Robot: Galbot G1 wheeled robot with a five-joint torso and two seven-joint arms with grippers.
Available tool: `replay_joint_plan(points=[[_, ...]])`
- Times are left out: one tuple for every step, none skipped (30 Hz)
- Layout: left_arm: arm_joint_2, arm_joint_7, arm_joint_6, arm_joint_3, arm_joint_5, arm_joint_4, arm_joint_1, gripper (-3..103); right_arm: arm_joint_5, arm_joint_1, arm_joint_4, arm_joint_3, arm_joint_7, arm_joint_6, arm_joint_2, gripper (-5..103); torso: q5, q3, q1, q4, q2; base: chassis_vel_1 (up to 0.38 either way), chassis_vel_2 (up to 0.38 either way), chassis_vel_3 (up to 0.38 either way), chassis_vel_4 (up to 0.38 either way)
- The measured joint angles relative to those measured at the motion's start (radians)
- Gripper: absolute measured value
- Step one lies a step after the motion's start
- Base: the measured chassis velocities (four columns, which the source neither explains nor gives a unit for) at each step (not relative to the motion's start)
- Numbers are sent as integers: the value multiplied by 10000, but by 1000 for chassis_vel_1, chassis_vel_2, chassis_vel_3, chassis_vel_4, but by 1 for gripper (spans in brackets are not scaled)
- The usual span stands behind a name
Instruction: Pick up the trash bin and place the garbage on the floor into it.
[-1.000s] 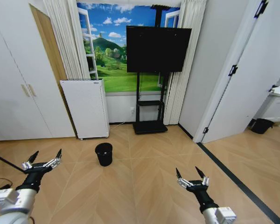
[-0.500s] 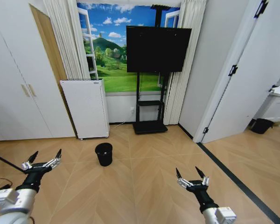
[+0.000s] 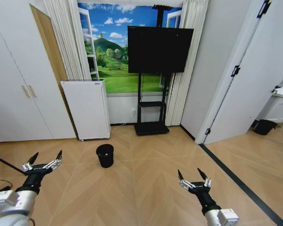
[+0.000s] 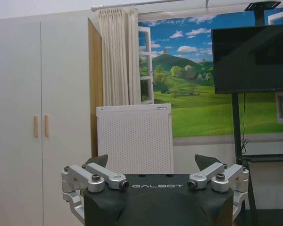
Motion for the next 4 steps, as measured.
replay_joint_plan(points=[[0, 1, -1, 0, 0, 0, 0, 100, 0, 0, 0, 1, 0, 0, 0, 100, 0, 0, 0, 0, 0, 0, 0, 0, 0], [0, 2, -3, 0, 0, 1, 0, 100, 0, 0, 0, 1, 0, 0, 0, 100, 0, 0, 0, 1, 0, 0, 0, 0, 0], [0, 2, -3, 0, 0, 1, 0, 100, 0, 0, 0, 1, 0, 0, 0, 100, 0, 0, 0, 1, 0, 0, 0, 0, 0], [0, 3, -5, 0, 0, 1, 0, 100, 0, 0, 0, 0, 0, 0, 0, 100, 0, 0, 0, 0, 0, 0, 0, 0, 0]])
